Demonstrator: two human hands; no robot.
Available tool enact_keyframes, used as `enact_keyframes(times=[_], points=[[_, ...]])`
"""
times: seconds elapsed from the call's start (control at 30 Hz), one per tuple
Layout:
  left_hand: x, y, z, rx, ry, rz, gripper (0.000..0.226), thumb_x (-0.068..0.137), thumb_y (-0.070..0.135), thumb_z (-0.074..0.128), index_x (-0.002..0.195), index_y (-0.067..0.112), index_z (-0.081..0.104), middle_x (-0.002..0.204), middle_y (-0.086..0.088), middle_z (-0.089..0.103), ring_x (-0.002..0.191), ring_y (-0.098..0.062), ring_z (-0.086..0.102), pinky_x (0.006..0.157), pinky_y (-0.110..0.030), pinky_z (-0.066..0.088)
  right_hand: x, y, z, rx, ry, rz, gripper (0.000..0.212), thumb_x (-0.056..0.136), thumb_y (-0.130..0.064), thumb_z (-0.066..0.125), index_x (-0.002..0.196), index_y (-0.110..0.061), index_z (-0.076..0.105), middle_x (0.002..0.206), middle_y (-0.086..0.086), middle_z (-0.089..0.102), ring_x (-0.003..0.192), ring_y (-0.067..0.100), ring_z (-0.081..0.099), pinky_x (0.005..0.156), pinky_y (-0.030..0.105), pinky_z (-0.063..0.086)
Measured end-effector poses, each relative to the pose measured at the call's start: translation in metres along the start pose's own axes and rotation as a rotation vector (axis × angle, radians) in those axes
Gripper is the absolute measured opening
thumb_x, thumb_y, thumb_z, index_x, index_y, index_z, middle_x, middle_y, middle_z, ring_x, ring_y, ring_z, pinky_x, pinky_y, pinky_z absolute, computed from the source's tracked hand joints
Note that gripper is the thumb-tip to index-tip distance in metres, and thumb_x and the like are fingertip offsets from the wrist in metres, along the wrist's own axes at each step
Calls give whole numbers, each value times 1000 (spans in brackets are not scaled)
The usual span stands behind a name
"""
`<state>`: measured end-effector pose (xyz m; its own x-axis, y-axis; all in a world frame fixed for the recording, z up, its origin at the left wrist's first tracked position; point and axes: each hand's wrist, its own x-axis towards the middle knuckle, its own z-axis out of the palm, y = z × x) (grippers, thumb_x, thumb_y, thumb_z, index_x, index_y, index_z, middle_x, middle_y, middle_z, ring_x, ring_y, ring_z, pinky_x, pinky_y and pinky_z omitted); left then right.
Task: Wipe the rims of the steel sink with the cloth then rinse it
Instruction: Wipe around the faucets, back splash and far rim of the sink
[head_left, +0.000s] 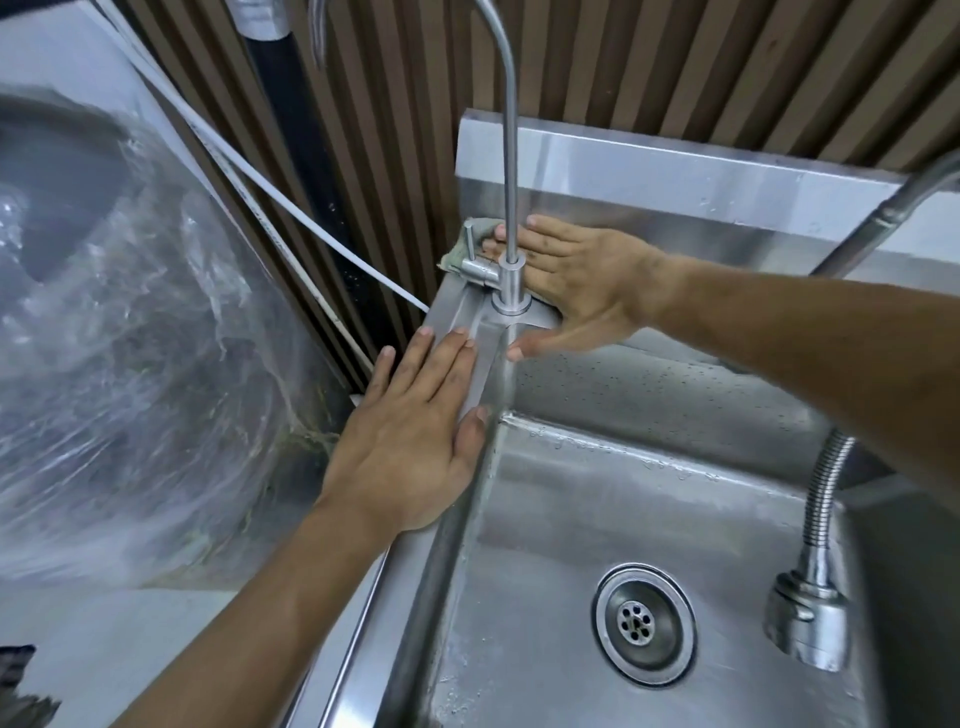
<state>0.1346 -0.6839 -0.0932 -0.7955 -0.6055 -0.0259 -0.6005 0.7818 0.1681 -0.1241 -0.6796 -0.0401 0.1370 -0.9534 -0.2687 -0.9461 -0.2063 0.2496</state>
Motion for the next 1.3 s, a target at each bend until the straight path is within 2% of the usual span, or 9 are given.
enact_keyframes(times=[0.13, 0.43, 0.57, 0.77, 0.87, 0.97, 1.07, 1.17, 1.3], points=[[1, 0, 0, -22, -3, -11, 73, 98, 53, 4, 165, 22, 5, 173, 8, -7, 157, -12, -16, 128, -38, -11, -32, -10, 22, 169, 10, 73, 104, 91, -87, 18, 162, -19, -14, 163, -2, -27, 152, 12, -29, 125, 33, -18], [-1, 0, 1, -22, -2, -27, 73, 99, 53, 9, 165, 21, 2, 172, 6, -12, 156, -13, -19, 128, -39, -10, -34, -49, 42, 473, 300, 393, 99, 88, -80, 48, 161, -18, 21, 161, 4, 27, 146, 26, 27, 124, 39, 19], [-2, 0, 1, -39, 9, -23, 73, 99, 53, 6, 165, 21, 3, 173, 6, -9, 157, -13, -17, 128, -39, -9, -30, -48, 56, 308, 293, 374, 111, 85, -88, 35, 163, -11, 16, 167, 8, 20, 155, 29, 17, 128, 44, 12], [-8, 0, -2, -41, -3, -6, 75, 97, 53, 0, 164, 20, 1, 172, 5, -11, 156, -12, -19, 126, -35, -14, -48, -42, 57, 636, 300, 323, 65, 107, -48, 41, 163, -22, 24, 171, -3, 20, 159, 17, 9, 130, 38, 10], [-22, 0, 0, -62, 25, -1, 75, 97, 54, -1, 164, 20, 3, 172, 6, -8, 157, -12, -18, 126, -33, -15, -57, -61, 56, 889, 495, 495, 38, 108, -34, 50, 145, -30, 58, 135, -2, 68, 132, 21, 58, 113, 27, 40], [-44, 1, 4, -67, 69, -7, 69, 103, 49, 8, 164, 18, 7, 172, 5, -3, 158, -13, -13, 127, -33, -12, -50, -97, 36, 1244, 668, 593, 30, 108, -35, 50, 132, -32, 67, 85, -14, 70, 85, 20, 67, 84, 34, 58], [-57, 0, 8, -33, 77, -9, 67, 105, 48, 11, 164, 17, 8, 172, 3, 0, 159, -15, -9, 127, -36, -8, -23, -129, 28, 1037, 629, 332, 54, 110, -40, 39, 160, -21, 35, 161, -7, 42, 152, 10, 30, 128, 31, 21], [-58, 0, 9, -10, 81, -6, 67, 105, 47, 14, 163, 14, 12, 172, -1, 3, 159, -17, -5, 127, -38, -4, -1, -138, 30, 825, 378, 278, 63, 111, -49, 22, 165, -19, 11, 173, -5, 2, 158, 8, -9, 128, 28, -11], [-57, 0, 9, -9, 79, 0, 66, 106, 45, 19, 163, 14, 14, 173, -1, 5, 159, -17, -4, 127, -39, -4, 18, -129, 19, 679, 452, 356, 50, 109, -28, 35, 154, -7, 37, 164, 12, 34, 155, 27, 26, 129, 37, 12]])
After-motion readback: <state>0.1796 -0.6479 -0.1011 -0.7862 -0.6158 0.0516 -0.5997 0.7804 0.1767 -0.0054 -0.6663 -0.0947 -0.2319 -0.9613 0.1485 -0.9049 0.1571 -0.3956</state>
